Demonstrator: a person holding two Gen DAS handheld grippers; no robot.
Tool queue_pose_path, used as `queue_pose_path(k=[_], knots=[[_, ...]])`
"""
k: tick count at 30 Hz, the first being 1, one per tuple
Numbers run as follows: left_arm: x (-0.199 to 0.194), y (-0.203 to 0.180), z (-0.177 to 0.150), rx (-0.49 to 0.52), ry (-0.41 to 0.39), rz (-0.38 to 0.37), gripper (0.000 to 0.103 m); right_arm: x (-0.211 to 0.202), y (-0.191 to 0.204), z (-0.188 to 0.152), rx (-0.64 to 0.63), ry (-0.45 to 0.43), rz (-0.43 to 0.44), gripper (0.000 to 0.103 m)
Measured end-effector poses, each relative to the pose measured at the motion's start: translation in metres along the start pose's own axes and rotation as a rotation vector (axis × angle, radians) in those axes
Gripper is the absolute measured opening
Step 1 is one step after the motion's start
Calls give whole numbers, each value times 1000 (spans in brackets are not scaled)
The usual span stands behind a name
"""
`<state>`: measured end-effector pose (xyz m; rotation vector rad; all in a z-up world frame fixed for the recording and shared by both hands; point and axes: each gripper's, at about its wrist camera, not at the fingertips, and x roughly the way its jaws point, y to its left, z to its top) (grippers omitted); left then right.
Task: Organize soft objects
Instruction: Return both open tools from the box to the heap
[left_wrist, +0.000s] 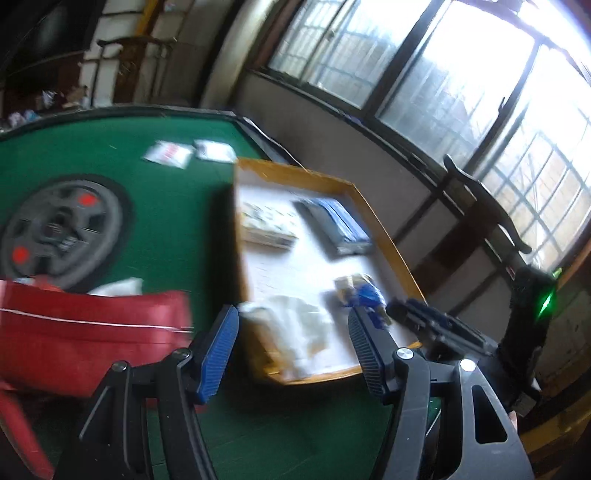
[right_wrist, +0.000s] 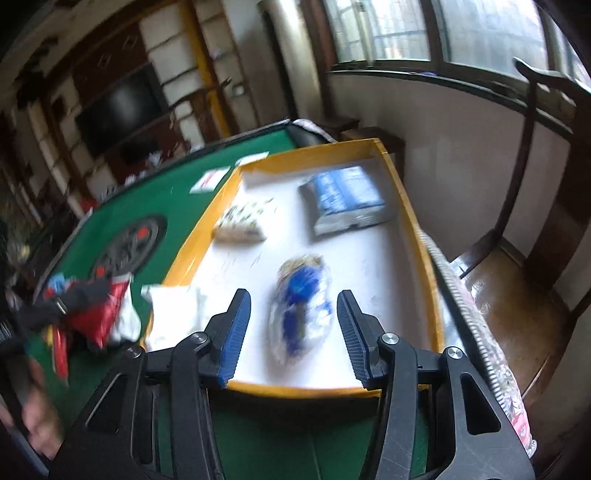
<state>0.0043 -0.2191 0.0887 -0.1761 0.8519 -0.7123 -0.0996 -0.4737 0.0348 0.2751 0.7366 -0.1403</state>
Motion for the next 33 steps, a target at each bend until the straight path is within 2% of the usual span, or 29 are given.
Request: queue_pose_path(k=[2,5,8,13,15,19,20,22,24,26,30,33], knots=[[-14,14,0,-27,-21,8,64,9,15,-5,-65,44,-35,49],[-28,36,0,-82,-24,5,65,24,21,-12,-87,116,-72,49],[-42,52,-4,-102,-31,20,65,23,27,-21,-154,138,-104,49],[-74,85,-18,-126,-43,61,65,7,21,-29,-160,177,-71,49],[-84,99,-25,-154,-37,88,65,-4,19,-31,-143,154,-56,49],[-106,119,-41,-173,-41,140,65,-25,19,-29,-120,48,-32,49],[-110,122,-45,-177,-41,156,65,-33,24,-29,-136,4,-16,49],[-118,131,-55,-191,-36,196,65,-39,35,-29,-157,-33,38,49],[-123,139,-64,-204,-28,232,65,-41,53,-30,-203,-42,124,49],[-122,148,-67,-229,-25,256,65,-39,71,-34,-249,-33,164,49],[-115,159,-73,-261,3,289,64,-34,108,-48,-355,-25,182,49],[-106,158,-77,-238,49,327,64,-33,120,-57,-388,-12,211,49]])
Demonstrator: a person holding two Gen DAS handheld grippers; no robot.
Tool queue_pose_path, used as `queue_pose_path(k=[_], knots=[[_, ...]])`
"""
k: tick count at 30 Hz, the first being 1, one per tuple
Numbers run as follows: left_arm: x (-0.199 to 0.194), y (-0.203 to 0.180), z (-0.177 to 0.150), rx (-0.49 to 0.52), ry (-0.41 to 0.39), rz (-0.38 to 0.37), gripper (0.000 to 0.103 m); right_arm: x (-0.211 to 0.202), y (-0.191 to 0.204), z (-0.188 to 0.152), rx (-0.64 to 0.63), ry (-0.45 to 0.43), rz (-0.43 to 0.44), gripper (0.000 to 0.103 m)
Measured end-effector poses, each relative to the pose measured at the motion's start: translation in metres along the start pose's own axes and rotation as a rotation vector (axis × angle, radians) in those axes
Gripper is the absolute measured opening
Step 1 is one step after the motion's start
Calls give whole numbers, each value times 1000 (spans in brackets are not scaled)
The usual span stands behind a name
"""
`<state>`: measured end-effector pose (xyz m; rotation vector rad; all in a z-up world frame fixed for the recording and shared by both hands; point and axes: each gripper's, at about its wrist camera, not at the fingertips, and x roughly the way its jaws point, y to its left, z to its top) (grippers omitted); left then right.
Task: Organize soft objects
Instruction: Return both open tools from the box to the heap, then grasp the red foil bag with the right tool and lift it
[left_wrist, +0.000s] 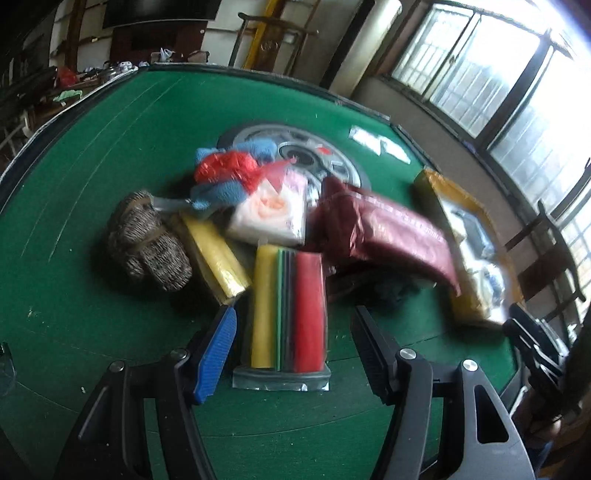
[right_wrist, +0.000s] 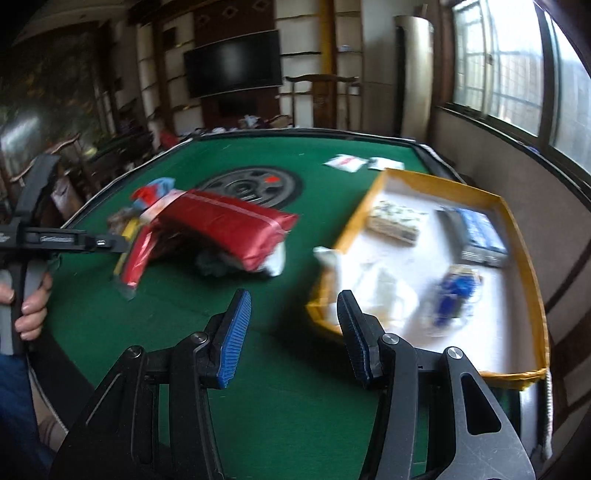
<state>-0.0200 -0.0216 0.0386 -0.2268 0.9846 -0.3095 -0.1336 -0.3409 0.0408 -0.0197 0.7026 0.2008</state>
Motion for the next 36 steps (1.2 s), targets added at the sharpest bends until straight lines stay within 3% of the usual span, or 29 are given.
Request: queue_pose_path(k=[5,9,14,16,19,25,28,33,36], knots=[[13,-8,-5,64,42,52,65,10,10,3,-26,24,23,49],[29,-6,-6,58,84,77,65,17,17,17,-72,51,70,49],[28,-1,-6,51,15,70,64,49,27,58,-91,126,184,50],[26,3,-7,43,-5,51,64,66,25,75,-57,142,199,57],[26,4,-9,52,-19,47,64,106,13,101,62,175,270,58],[27,-5,-14,107,-30,104,64,172,-1,108,196,289,288,58],[26,-1,-14,93,-33,85,64,164,4,103,206,297,357,59],[28,-4,-13,107,-28,104,64,125,34,82,66,360,495,64],[29,-4,-12,105,-28,102,65,112,53,76,-39,356,459,64]])
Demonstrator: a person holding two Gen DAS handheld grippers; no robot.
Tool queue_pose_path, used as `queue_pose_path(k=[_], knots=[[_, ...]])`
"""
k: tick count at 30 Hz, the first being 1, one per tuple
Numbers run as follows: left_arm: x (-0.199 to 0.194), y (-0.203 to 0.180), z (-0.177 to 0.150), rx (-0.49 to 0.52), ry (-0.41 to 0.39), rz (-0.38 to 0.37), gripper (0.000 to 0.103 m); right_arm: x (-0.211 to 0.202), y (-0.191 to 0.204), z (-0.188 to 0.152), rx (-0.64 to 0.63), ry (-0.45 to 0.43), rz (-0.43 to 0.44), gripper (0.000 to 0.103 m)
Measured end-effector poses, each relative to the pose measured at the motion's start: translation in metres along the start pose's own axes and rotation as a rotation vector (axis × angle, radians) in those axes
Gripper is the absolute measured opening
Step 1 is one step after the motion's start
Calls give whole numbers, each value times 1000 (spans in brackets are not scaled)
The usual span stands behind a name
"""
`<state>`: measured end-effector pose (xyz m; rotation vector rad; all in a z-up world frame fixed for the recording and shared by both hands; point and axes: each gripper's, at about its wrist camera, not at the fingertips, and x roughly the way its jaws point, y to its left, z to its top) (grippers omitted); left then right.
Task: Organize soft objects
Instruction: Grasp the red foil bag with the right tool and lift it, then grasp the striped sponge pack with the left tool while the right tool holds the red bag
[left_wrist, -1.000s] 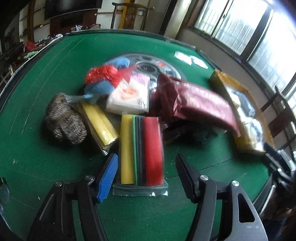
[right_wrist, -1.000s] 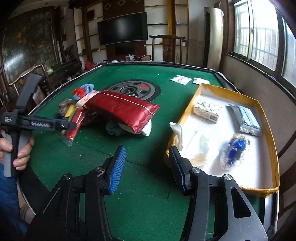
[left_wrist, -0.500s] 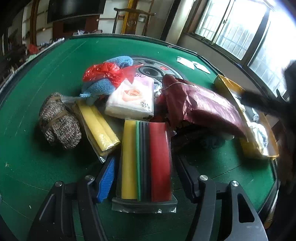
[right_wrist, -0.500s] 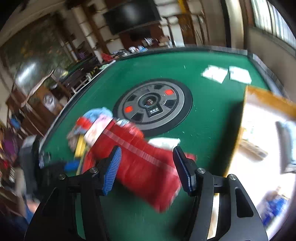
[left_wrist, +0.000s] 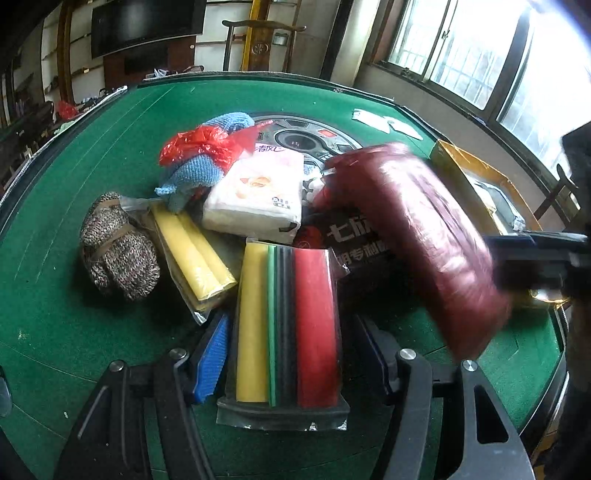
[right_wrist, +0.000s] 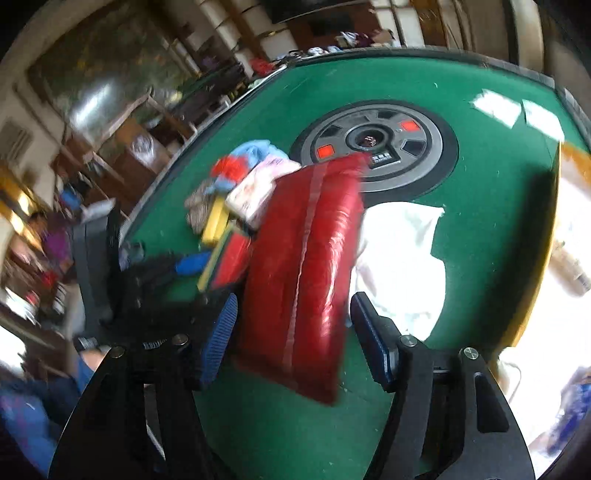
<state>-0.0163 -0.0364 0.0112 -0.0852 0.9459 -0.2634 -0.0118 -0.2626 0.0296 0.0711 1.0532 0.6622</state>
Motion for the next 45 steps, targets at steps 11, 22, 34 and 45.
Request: queue_pose_path(k=[11,22,34,45], knots=[[0,-2,0,7,2,7,65,10,24,-2,112,-96,-265,65],[1,-5,0,17,5,22,65,35,33,1,214,-132,-374,73],[3,-9,-1,47,16,36,71,37,30,-13,185,-157,-351,69],[5,-13,-2,69,25,50,75,40,26,-17,220,-137,-338,75]])
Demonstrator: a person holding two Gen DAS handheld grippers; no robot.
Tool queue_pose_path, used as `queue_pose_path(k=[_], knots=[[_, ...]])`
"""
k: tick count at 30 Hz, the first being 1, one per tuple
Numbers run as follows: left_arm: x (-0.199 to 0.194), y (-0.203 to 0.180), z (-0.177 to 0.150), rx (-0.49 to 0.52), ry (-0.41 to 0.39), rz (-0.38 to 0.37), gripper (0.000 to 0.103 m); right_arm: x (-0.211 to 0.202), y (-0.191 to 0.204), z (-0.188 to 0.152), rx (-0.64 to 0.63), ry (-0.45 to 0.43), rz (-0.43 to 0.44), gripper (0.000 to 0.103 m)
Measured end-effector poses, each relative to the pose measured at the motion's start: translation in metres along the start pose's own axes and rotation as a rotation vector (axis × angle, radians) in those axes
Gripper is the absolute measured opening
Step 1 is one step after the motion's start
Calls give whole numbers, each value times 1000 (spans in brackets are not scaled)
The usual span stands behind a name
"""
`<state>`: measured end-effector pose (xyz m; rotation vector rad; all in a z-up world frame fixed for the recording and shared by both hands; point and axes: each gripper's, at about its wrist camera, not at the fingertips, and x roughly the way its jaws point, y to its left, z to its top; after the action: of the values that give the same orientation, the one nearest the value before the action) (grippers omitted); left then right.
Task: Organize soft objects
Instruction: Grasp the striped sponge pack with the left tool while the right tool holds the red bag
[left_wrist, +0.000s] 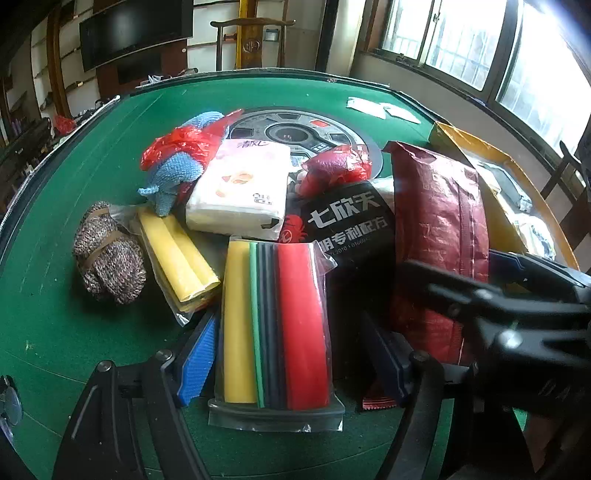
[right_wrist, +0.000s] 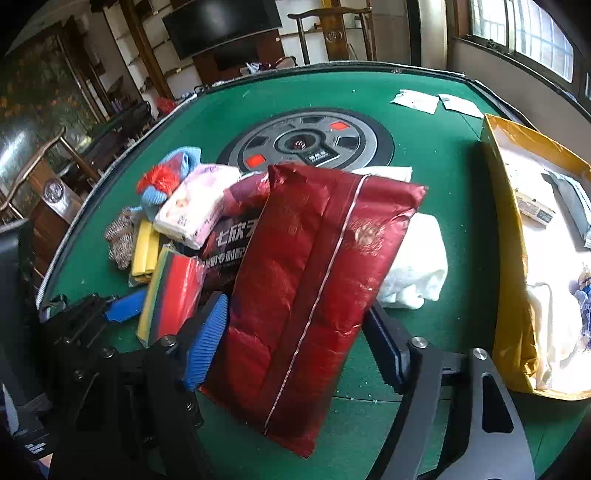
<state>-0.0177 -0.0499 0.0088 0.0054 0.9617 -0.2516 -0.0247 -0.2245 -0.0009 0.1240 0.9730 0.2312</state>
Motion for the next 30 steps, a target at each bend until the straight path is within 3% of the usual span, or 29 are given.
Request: queue_pose_path(k=[2,5,6,7,8,14,30], knots=[[0,-1,0,6,2,7,75,1,-2,-1,2,-11,15,75],[-1,2,1,-17,-7,-17,72,-3,-7,-1,5,-30,45,61],[-2,5,0,-36,-14,-30,68,-6,-9,-2,3,-47,46,59],[-4,8,0,-57,-23,-28,52,-9,-10,-2,0,-63,44,58],[-5,10,-1,-72,-29,-30,45,-11,-12,-2,0,-80,46,58],[-4,8,-2,-78,-33,-55,41,-23,-24,-6,32,-168,68,58],[-19,10,-4,-87,-105,-122,40,-47,-42,-10,73,-233,69,58]])
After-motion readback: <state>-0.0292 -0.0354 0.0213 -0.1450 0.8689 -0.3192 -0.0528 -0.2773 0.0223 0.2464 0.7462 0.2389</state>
